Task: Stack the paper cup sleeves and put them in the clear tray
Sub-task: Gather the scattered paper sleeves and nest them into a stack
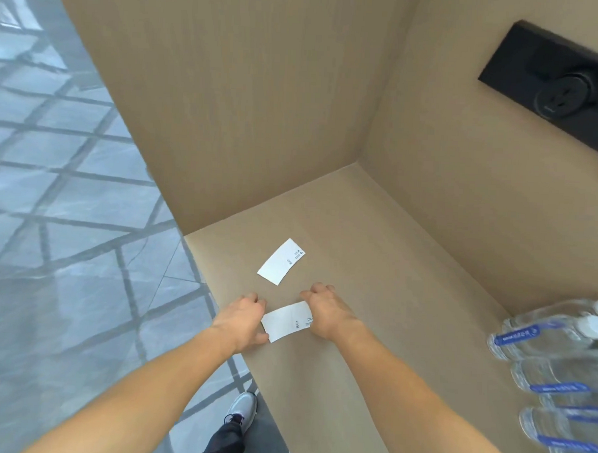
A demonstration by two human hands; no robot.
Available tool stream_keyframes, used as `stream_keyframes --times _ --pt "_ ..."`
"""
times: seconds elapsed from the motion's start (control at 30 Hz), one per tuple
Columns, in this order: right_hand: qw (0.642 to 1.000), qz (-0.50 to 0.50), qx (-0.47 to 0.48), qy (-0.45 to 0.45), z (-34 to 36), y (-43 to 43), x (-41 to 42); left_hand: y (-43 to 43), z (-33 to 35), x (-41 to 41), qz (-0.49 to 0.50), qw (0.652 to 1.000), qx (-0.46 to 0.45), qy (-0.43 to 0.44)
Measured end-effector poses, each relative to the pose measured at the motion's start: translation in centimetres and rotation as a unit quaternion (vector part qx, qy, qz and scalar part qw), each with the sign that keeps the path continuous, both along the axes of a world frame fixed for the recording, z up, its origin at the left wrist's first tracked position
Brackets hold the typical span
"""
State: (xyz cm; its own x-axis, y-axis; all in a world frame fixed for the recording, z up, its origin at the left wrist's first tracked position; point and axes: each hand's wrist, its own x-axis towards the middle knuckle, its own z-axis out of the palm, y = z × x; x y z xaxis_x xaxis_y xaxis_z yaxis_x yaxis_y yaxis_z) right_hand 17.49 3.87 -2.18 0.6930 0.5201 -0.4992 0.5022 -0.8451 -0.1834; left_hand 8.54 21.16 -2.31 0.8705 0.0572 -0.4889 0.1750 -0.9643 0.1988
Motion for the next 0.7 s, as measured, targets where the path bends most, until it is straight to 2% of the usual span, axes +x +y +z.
stream_keyframes --times 0.37,0.7 --pt "1.000 0.021 0.006 -0.012 -2.1 -1.2 -0.7 -2.5 -1.9 -0.5 0.029 0.999 -0.008 -0.021" --pt "0.999 -0.042 0.026 -0.011 -1.0 -3.3 -1.9 -2.8 0.2 1.0 -0.041 0.999 0.001 -0.031"
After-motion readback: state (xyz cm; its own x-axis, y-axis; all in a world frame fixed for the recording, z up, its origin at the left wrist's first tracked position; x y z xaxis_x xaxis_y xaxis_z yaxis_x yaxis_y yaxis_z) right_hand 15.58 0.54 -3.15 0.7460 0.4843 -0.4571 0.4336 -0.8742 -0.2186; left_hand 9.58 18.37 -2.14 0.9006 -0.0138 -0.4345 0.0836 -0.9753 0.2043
